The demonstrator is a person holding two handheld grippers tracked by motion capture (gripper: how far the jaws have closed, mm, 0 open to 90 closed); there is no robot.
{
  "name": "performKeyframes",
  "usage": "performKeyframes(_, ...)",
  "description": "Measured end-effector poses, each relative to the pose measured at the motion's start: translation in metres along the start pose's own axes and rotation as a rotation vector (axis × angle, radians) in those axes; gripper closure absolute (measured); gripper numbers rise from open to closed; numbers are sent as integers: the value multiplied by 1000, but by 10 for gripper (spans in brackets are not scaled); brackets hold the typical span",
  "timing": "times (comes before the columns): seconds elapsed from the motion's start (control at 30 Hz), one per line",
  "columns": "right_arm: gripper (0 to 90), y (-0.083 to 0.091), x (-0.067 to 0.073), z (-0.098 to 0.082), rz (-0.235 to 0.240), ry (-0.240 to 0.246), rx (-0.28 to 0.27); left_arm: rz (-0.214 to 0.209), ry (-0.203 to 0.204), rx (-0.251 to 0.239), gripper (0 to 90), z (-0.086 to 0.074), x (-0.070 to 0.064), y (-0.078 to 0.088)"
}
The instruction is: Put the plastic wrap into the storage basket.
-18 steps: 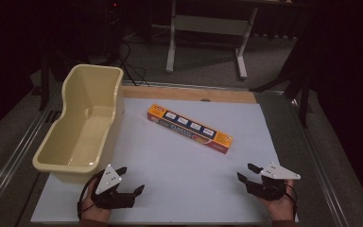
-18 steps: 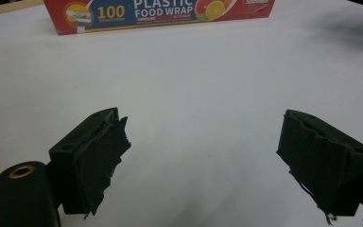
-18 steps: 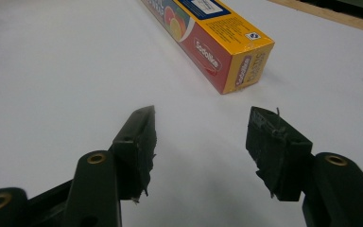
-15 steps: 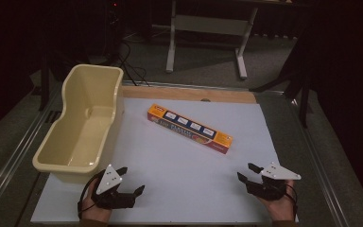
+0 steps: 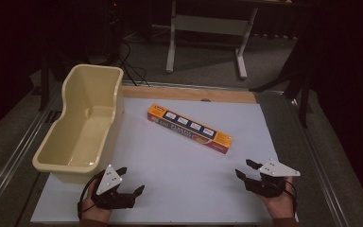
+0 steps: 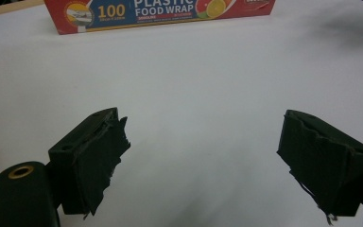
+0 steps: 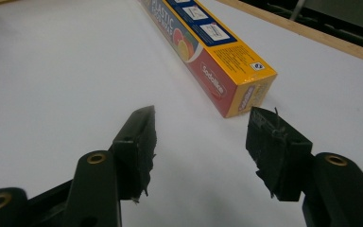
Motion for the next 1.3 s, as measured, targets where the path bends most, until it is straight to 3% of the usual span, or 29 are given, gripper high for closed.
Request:
performKeyframes(0.4,384,-18,0,27,39,45,27,11,1,-3,149,0,1,1)
performKeyframes(1.03,383,-50,-11,54,42,139,102,11,-7,-1,149,0,0,1)
performKeyframes(1.3,396,-59,-19,67,55,148,117,13,-9,-4,149,0,0,1)
Point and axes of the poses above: each handheld gripper's, and its own axes: y roughly backward along the jaws, z roughly out of its top, x roughly to its left, the point moved 9 cm from there along -y, roughly forward along the jaws
